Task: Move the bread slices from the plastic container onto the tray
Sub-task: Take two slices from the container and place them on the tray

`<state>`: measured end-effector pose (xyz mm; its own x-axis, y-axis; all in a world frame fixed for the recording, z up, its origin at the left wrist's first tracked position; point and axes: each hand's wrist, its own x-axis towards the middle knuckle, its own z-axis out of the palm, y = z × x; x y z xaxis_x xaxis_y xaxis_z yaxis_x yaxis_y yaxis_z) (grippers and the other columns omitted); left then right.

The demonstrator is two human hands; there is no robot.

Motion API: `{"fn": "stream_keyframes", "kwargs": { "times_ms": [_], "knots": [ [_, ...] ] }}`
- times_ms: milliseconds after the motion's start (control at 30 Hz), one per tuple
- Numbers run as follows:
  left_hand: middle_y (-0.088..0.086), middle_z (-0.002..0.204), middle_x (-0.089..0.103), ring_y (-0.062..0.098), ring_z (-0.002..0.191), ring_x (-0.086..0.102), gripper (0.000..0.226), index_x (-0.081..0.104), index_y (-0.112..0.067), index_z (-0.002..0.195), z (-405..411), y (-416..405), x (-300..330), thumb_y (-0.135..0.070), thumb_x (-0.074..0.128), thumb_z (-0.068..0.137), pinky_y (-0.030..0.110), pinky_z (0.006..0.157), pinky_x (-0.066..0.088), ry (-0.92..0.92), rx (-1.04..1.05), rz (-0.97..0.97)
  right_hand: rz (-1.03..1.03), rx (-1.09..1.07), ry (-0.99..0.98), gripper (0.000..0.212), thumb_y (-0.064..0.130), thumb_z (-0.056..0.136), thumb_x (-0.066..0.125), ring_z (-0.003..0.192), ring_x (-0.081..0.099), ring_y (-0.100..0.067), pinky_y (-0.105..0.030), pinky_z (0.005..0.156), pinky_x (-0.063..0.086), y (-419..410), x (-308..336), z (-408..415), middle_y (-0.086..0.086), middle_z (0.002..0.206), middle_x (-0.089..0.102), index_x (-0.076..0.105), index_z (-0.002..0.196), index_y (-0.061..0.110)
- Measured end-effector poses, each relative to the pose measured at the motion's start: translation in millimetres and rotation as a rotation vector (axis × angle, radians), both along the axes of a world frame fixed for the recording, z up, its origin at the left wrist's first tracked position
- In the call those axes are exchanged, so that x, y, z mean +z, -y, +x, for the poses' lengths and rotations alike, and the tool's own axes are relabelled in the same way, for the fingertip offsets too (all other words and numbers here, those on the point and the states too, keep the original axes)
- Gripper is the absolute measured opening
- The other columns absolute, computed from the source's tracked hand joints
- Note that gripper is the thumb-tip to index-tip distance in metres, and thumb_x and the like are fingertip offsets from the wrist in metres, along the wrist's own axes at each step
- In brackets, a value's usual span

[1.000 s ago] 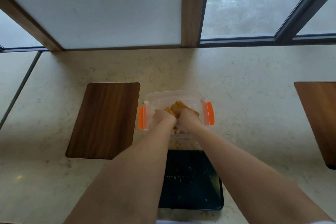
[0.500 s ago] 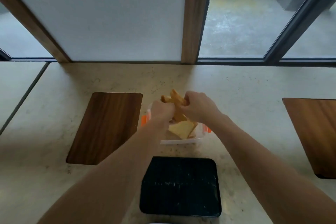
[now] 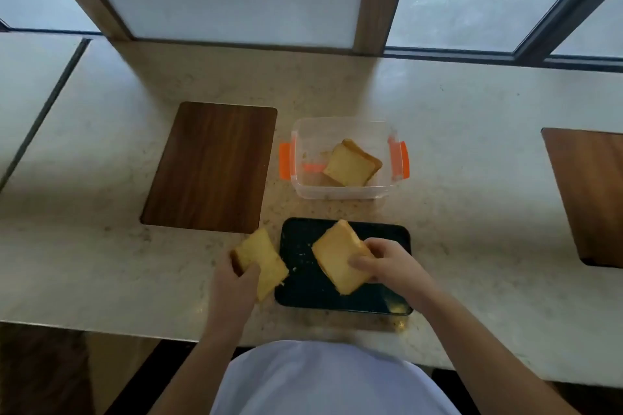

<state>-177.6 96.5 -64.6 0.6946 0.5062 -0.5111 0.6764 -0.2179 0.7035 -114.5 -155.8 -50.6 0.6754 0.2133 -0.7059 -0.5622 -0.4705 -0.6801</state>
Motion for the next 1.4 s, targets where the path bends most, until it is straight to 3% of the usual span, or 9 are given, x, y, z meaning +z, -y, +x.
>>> {"fn": "stream_keyframes", "kwargs": {
  "times_ms": [233, 400, 633, 800, 1000, 1133, 1233, 1300, 1400],
  "knots": [
    [0.01, 0.094, 0.062, 0.026, 0.088, 0.061, 0.014, 0.058, -0.014, 0.104, -30, -22, -12, -0.011, 0.062, 0.09, 0.041, 0.073, 0.051, -0.008, 0.008, 0.0, -0.078, 0.033, -0.135, 0.01, 0.024, 0.096, 0.065, 0.1, 0.061, -0.015, -0.03, 0.082, 0.056, -30, -33, 17, 0.0, 0.111, 0.064, 0.062, 0.105, 0.025],
    [0.013, 0.088, 0.06, 0.024, 0.078, 0.057, 0.007, 0.058, -0.012, 0.096, -31, -24, -13, -0.01, 0.061, 0.089, 0.036, 0.065, 0.048, 0.012, -0.004, -0.06, -0.067, 0.012, -0.211, 0.031, 0.023, 0.095, 0.067, 0.113, 0.058, -0.021, -0.039, 0.099, 0.051, -56, -56, 47, -0.001, 0.119, 0.063, 0.059, 0.125, 0.019],
    [0.016, 0.098, 0.063, 0.032, 0.092, 0.062, 0.014, 0.058, -0.013, 0.104, -28, -24, -12, -0.013, 0.062, 0.091, 0.049, 0.08, 0.054, 0.013, -0.037, -0.068, -0.336, -0.058, 0.069, 0.052, 0.019, 0.082, 0.078, 0.104, 0.061, -0.024, -0.038, 0.083, 0.056, -80, -73, 59, -0.007, 0.12, 0.064, 0.057, 0.128, 0.01],
    [0.011, 0.1, 0.061, 0.029, 0.097, 0.061, 0.016, 0.056, -0.016, 0.108, -23, -24, -15, -0.015, 0.061, 0.093, 0.045, 0.082, 0.053, 0.0, -0.066, -0.064, -0.426, -0.089, 0.212, 0.049, 0.02, 0.081, 0.075, 0.095, 0.056, -0.019, -0.029, 0.069, 0.048, -74, -72, 44, -0.009, 0.119, 0.06, 0.053, 0.123, 0.008],
    [0.013, 0.102, 0.063, 0.03, 0.097, 0.062, 0.013, 0.057, -0.017, 0.106, -11, -20, -17, -0.016, 0.061, 0.093, 0.045, 0.081, 0.054, -0.021, -0.113, -0.094, -0.418, -0.009, 0.254, 0.06, 0.025, 0.088, 0.073, 0.105, 0.055, -0.016, -0.029, 0.088, 0.05, -79, -74, 30, -0.008, 0.137, 0.049, 0.048, 0.14, 0.01],
    [0.009, 0.098, 0.063, 0.028, 0.093, 0.062, 0.017, 0.059, -0.016, 0.109, -5, -18, -20, -0.018, 0.062, 0.092, 0.039, 0.074, 0.051, -0.027, -0.138, -0.101, -0.388, 0.002, 0.243, 0.059, 0.022, 0.091, 0.07, 0.107, 0.047, -0.012, -0.025, 0.084, 0.041, -87, -73, 30, -0.008, 0.141, 0.048, 0.047, 0.143, 0.01],
    [0.006, 0.1, 0.065, 0.024, 0.093, 0.064, 0.02, 0.059, -0.019, 0.112, -2, -18, -21, -0.021, 0.062, 0.092, 0.043, 0.079, 0.056, -0.037, -0.165, -0.091, -0.401, -0.008, 0.239, 0.062, 0.023, 0.09, 0.07, 0.11, 0.051, -0.015, -0.025, 0.084, 0.042, -85, -72, 30, -0.009, 0.144, 0.046, 0.045, 0.145, 0.01],
    [0.004, 0.103, 0.066, 0.022, 0.095, 0.064, 0.023, 0.059, -0.021, 0.115, 0, -17, -22, -0.021, 0.062, 0.092, 0.047, 0.084, 0.058, -0.041, -0.175, -0.091, -0.457, 0.023, 0.278, 0.072, 0.029, 0.086, 0.075, 0.12, 0.052, -0.022, -0.029, 0.089, 0.047, -83, -71, 26, -0.01, 0.147, 0.042, 0.041, 0.147, 0.011],
    [0.004, 0.101, 0.066, 0.023, 0.094, 0.065, 0.022, 0.06, -0.022, 0.113, 2, -15, -23, -0.021, 0.062, 0.092, 0.046, 0.083, 0.058, -0.038, -0.179, -0.099, -0.621, 0.332, 0.433, 0.096, 0.044, 0.074, 0.084, 0.135, 0.04, -0.032, -0.045, 0.103, 0.048, -80, -73, 18, -0.012, 0.151, 0.035, 0.033, 0.15, 0.014]
  ]
}}
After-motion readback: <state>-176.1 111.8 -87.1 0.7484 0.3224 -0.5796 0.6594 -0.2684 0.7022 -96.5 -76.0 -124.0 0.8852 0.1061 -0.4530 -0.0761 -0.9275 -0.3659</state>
